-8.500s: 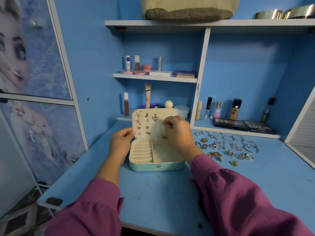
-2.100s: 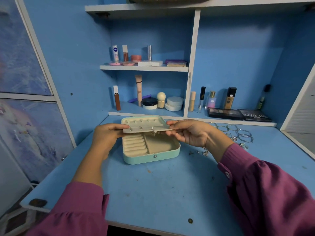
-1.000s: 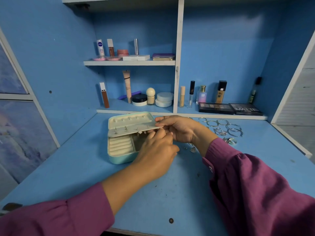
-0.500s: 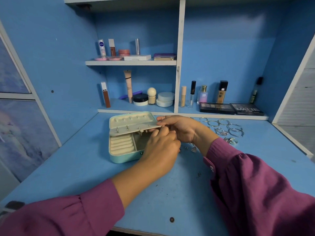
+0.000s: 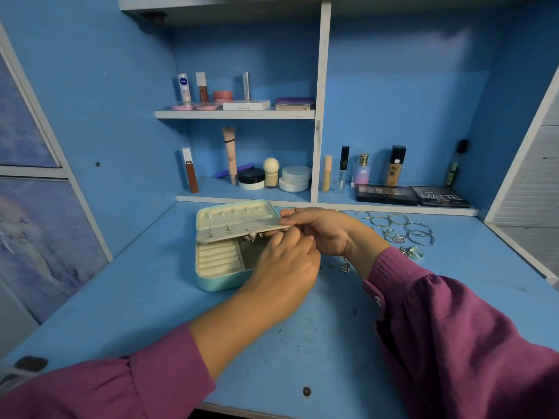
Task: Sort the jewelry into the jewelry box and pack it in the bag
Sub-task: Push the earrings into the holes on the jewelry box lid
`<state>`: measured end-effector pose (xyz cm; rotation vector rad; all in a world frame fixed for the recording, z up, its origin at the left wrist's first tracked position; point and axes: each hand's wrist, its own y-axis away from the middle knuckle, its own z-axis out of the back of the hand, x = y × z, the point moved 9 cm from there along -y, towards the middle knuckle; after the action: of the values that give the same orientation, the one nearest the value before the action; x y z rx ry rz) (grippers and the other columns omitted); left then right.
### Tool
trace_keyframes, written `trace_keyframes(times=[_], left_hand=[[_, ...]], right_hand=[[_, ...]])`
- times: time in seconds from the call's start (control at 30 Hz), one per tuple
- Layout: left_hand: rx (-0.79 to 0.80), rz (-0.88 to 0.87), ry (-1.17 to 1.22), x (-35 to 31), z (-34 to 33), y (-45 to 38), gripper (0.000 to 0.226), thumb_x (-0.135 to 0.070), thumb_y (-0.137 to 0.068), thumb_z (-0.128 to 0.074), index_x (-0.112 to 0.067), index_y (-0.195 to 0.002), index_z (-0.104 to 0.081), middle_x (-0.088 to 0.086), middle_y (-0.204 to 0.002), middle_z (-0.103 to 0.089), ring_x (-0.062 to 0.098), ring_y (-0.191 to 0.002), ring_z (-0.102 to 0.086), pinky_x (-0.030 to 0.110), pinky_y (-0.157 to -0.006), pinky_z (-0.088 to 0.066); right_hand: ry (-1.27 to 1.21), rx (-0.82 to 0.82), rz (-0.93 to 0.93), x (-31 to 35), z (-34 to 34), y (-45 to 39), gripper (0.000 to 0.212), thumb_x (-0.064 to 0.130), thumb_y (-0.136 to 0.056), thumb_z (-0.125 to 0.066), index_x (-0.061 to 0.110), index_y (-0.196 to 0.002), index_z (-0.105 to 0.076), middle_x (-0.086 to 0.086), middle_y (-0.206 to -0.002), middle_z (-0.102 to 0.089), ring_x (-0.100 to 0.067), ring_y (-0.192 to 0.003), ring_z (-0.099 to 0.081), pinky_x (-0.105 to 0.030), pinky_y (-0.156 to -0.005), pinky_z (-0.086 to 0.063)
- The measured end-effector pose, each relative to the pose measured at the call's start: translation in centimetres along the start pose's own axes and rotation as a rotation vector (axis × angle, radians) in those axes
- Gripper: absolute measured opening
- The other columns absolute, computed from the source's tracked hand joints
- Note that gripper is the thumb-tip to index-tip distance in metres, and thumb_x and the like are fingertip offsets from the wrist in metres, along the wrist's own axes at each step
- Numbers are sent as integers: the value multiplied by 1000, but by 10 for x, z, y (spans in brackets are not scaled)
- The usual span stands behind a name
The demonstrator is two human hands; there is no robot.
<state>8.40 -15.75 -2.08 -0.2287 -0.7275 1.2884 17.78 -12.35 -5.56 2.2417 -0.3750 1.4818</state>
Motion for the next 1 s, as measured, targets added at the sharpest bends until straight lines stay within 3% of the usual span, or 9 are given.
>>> trace_keyframes(times=[0.17, 0.23, 0.33, 0.4, 0.47, 0.6, 0.7, 0.83, 1.0], left_hand=[[38, 1, 0, 1, -4, 5, 20, -16, -61, -81, -13, -74, -66, 6, -87, -66, 30, -87, -60, 36, -71, -48], [1, 2, 13, 0, 0, 5, 18, -15, -65, -79, -13, -74, -63, 5, -81, -62, 28, -81, -57, 36, -69, -45], [-99, 15, 70, 5, 18, 1, 21, -13, -66, -78, -15, -73, -58, 3, -73, -54, 25, -74, -52, 34, -70, -34], [-165, 55, 99, 17, 32, -2, 24, -10, -65, -79, -14, -74, -57, 4, -73, -54, 26, -75, -50, 34, -70, -30], [-170, 131, 109, 37, 47, -7, 20, -9, -69, -76, -14, -76, -57, 5, -76, -55, 26, -76, -48, 35, -68, -33], [58, 418, 248, 98, 40, -15, 14, -19, -96, -49, -11, -99, -61, 9, -103, -60, 30, -102, -46, 39, -87, -37], [300, 509, 431, 124, 11, -10, 20, -20, -97, -44, -14, -90, -61, 9, -106, -63, 31, -108, -46, 40, -92, -40], [519, 538, 599, 128, -13, 2, 16, -22, -96, -49, -21, -83, -58, 5, -99, -62, 21, -93, -52, 30, -75, -42], [535, 491, 661, 127, -6, -2, 16, -17, -93, -58, -20, -79, -65, -6, -79, -62, 10, -74, -54, 23, -67, -42]], right_hand=[[-26, 31, -7, 0, -4, 5, 14, 8, -75, -64, 9, -88, -63, -13, -86, -73, -15, -81, -69, -25, -92, -47], [-12, 34, -1, 0, -3, 2, 20, 11, -69, -75, 11, -86, -65, -12, -87, -72, -16, -82, -65, -23, -93, -43], [32, 2, -2, -1, 0, 2, 22, 16, -67, -81, 14, -82, -65, -5, -80, -66, -15, -76, -60, -24, -74, -47], [59, -3, 20, 1, -1, 6, 8, 12, -88, -57, 11, -81, -61, -1, -70, -67, -12, -65, -64, -21, -61, -52], [38, -17, 34, 4, -2, 10, 25, 4, -93, -44, 9, -73, -59, 0, -57, -61, -8, -50, -57, -16, -46, -41], [-7, 31, -14, 2, -9, 9, 26, 1, -91, -45, 14, -74, -60, -6, -67, -69, -2, -47, -50, -8, -37, -27], [-24, 50, -37, 1, -11, 9, 11, 4, -88, -50, 14, -84, -53, -14, -84, -73, -3, -49, -51, -8, -37, -29], [-20, 48, -38, 0, -10, 8, 10, 3, -89, -50, 13, -88, -54, -16, -85, -72, -4, -51, -50, -8, -39, -31], [-28, 29, -32, 0, -7, 8, 14, 2, -86, -53, 15, -85, -52, -18, -84, -71, -5, -51, -51, -9, -39, -32]])
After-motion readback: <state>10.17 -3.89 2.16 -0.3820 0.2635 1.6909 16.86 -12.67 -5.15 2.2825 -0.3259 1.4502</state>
